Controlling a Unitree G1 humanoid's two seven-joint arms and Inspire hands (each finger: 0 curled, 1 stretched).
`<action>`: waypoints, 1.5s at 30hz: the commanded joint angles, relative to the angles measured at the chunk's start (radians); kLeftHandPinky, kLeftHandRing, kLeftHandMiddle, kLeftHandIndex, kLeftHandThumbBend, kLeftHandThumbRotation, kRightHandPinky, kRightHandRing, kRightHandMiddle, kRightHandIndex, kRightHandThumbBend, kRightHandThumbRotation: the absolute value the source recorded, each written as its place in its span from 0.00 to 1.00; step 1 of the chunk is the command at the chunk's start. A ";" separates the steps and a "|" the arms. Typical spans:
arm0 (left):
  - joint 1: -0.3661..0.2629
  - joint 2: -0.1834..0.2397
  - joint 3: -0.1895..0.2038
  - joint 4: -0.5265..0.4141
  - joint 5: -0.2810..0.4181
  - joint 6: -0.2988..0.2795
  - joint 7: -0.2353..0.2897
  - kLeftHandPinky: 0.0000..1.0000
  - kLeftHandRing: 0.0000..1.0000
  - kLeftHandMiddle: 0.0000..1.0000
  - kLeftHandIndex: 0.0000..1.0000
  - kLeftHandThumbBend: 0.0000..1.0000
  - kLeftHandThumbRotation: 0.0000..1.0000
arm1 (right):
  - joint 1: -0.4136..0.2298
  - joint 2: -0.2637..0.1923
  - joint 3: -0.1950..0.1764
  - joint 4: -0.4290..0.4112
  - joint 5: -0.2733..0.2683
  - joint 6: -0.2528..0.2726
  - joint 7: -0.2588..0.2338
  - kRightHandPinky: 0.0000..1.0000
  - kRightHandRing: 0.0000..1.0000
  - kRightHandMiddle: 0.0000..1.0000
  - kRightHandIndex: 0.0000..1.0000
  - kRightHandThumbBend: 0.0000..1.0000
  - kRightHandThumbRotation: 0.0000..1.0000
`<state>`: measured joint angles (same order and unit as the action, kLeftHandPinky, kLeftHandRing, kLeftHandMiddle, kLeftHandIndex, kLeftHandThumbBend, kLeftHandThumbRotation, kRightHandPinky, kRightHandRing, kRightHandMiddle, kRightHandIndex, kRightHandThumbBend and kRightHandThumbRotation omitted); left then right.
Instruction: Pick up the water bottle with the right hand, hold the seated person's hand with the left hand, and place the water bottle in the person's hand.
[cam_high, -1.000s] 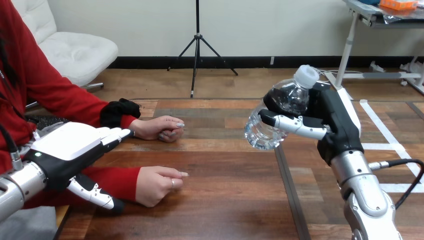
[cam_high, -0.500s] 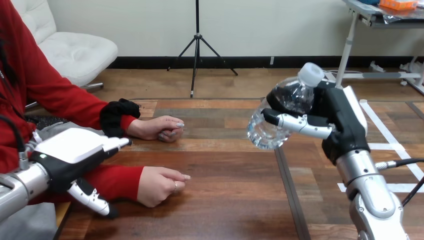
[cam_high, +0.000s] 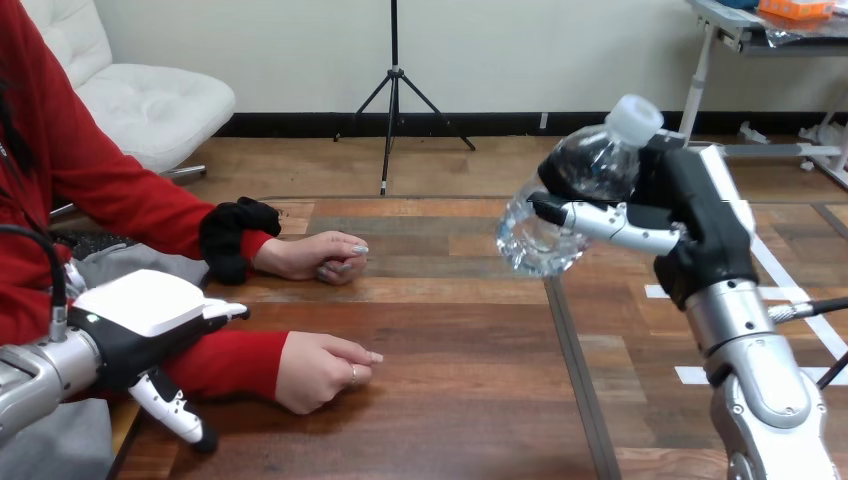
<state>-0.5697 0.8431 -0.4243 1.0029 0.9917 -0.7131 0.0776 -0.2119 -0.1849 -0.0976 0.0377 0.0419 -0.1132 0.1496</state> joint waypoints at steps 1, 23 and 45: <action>-0.102 -0.007 -0.043 0.063 0.026 0.036 0.068 0.82 0.86 0.88 0.90 1.00 0.42 | -0.023 -0.005 -0.016 -0.104 0.020 0.021 -0.011 0.20 0.24 0.35 0.37 0.71 0.00; -0.170 -0.057 -0.149 0.202 0.030 0.100 0.175 0.67 0.68 0.71 0.72 0.95 0.23 | -0.001 -0.017 -0.021 -0.193 0.033 0.064 -0.008 0.19 0.24 0.33 0.36 0.70 0.00; -0.166 -0.101 -0.140 0.265 -0.055 0.111 0.202 0.52 0.53 0.56 0.59 0.80 0.12 | 0.020 -0.015 -0.024 -0.259 0.046 0.108 -0.016 0.19 0.23 0.34 0.37 0.70 0.00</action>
<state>-0.7131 0.7602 -0.5724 1.2454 0.9665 -0.6218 0.2606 -0.1580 -0.1973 -0.0999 -0.1517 0.0747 -0.0084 0.1496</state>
